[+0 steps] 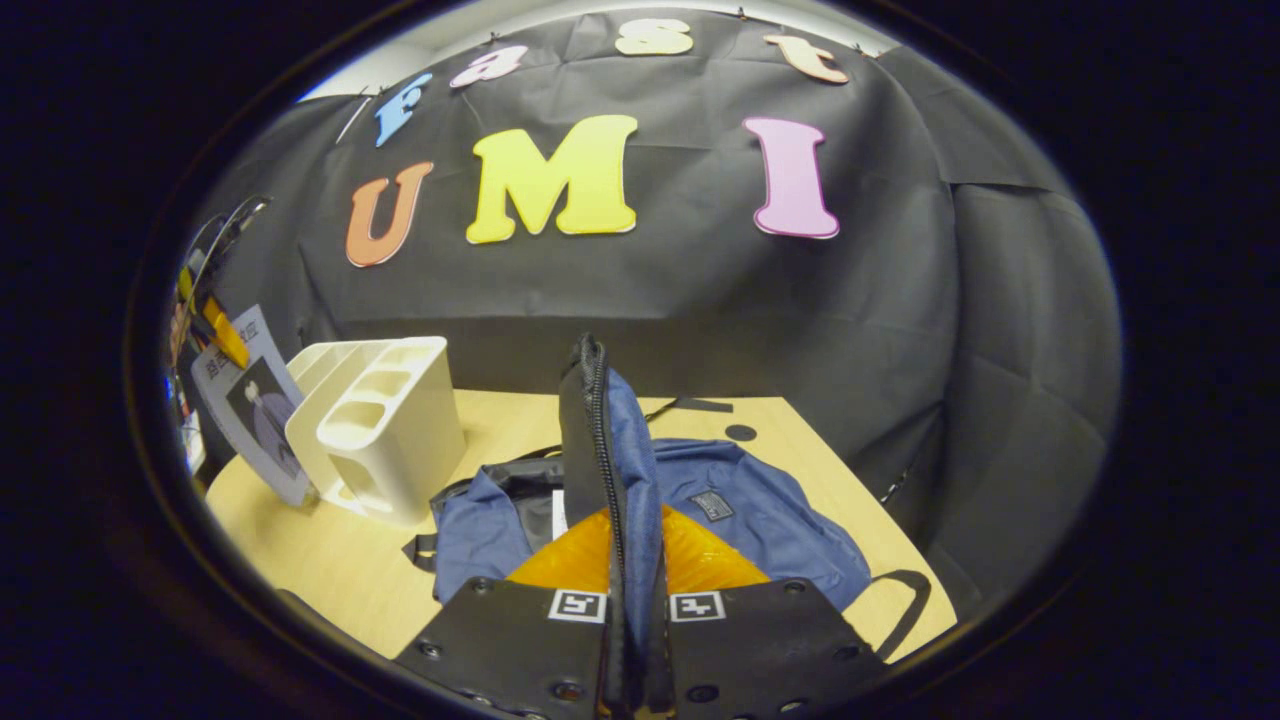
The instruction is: Open the schoolbag, grab two books from the bookshelf and put them into the schoolbag.
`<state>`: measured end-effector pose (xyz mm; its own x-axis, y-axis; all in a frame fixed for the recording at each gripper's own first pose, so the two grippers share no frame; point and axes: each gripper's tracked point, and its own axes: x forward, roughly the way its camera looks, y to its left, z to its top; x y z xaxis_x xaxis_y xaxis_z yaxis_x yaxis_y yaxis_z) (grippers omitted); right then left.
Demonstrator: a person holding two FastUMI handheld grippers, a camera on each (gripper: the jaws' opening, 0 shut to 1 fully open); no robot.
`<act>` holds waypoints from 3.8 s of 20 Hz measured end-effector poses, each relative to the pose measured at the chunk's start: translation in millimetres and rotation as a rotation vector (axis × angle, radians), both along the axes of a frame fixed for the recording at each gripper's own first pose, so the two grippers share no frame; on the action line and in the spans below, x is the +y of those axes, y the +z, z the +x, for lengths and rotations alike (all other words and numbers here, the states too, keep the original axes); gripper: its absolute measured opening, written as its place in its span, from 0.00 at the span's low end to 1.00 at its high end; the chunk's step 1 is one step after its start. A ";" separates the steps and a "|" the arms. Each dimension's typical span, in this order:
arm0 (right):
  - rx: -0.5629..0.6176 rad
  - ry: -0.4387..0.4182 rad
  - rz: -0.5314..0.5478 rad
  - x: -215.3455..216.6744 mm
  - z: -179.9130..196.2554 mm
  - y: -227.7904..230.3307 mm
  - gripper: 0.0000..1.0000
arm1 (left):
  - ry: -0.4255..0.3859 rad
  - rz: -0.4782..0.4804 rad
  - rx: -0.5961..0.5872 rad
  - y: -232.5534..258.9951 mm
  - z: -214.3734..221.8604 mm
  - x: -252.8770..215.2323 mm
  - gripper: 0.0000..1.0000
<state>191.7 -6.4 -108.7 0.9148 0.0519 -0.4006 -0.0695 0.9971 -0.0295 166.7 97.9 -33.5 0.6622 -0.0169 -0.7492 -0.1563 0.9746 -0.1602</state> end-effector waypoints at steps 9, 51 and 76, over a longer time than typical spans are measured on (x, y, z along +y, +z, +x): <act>0.012 0.016 -0.021 0.6 1.8 -0.3 0.08 | 0.068 -0.129 -0.015 -22.9 -63.5 6.4 0.44; 0.001 0.098 -0.084 -4.8 14.1 36.1 0.08 | -0.105 -0.830 -0.048 -26.3 -55.4 -237.6 0.43; -0.086 0.169 -0.043 11.9 -0.1 60.1 0.08 | -0.119 -0.692 -0.223 -90.8 28.0 -359.1 0.44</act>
